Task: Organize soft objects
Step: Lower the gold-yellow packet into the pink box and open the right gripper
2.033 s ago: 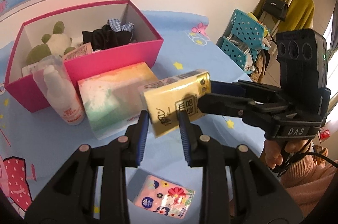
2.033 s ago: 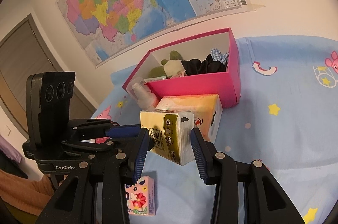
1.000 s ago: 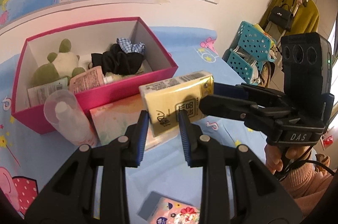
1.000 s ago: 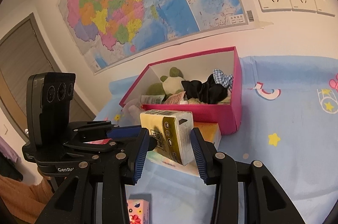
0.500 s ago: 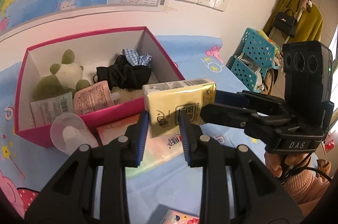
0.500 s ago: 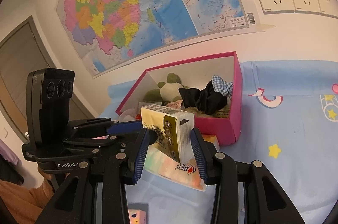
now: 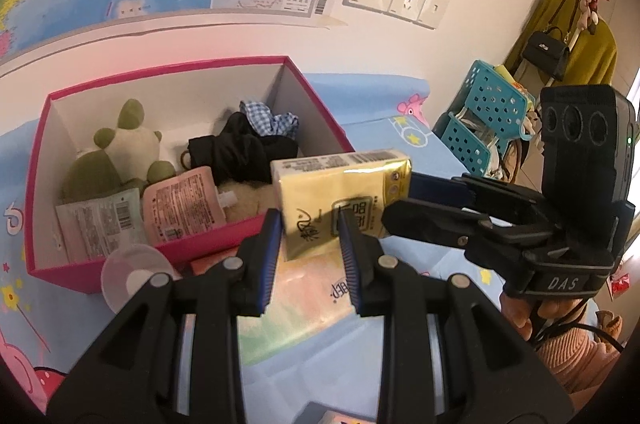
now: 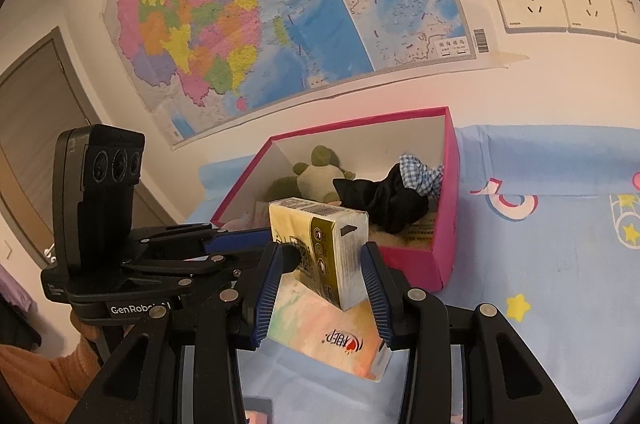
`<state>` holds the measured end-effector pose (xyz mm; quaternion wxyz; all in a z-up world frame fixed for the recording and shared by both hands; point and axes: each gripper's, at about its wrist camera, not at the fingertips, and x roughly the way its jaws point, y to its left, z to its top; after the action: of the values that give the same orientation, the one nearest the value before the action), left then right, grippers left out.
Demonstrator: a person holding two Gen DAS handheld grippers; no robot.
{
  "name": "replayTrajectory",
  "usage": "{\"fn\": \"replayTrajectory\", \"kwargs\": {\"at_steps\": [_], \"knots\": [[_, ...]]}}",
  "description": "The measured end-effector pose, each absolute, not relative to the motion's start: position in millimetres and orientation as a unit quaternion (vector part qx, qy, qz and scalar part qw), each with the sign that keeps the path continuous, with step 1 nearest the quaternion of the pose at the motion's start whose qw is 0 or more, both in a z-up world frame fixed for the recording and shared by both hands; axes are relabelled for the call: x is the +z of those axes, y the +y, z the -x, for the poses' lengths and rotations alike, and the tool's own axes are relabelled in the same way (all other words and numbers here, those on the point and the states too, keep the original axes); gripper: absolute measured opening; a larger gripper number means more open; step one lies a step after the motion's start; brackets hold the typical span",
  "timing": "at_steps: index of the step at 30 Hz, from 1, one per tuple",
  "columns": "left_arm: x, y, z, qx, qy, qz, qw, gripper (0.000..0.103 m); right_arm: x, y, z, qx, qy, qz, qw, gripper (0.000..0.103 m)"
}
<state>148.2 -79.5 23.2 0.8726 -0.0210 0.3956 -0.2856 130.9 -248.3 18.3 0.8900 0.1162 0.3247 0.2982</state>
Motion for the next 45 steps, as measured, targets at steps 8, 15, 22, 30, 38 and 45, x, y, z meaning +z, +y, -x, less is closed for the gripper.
{"fn": "replayTrajectory", "kwargs": {"at_steps": [8,15,22,30,38,45], "knots": [[26.9,-81.1,-158.3,-0.277,0.392,0.021,0.877,0.031,22.0,-246.8,-143.5,0.294,0.323,-0.113,0.892,0.042],[27.3,-82.4,-165.9,-0.275,0.390,0.022,0.878,0.031,23.5,-246.7,-150.2,0.290,0.324,-0.111,0.894,0.042],[27.4,-83.0,-169.6,-0.269,0.390,0.021,0.881,0.031,23.9,-245.0,-159.2,0.287,0.328,-0.105,0.894,0.042],[24.7,-84.6,-180.1,-0.266,0.396,0.026,0.879,0.031,22.3,-245.4,-170.0,0.285,0.334,-0.105,0.892,0.042],[20.8,-84.1,-191.0,-0.258,0.403,0.030,0.878,0.031,19.0,-242.6,-183.2,0.281,0.342,-0.106,0.890,0.042],[10.9,-82.8,-202.1,-0.254,0.418,0.035,0.872,0.031,12.4,-238.0,-192.2,0.272,0.356,-0.103,0.888,0.042]]}}
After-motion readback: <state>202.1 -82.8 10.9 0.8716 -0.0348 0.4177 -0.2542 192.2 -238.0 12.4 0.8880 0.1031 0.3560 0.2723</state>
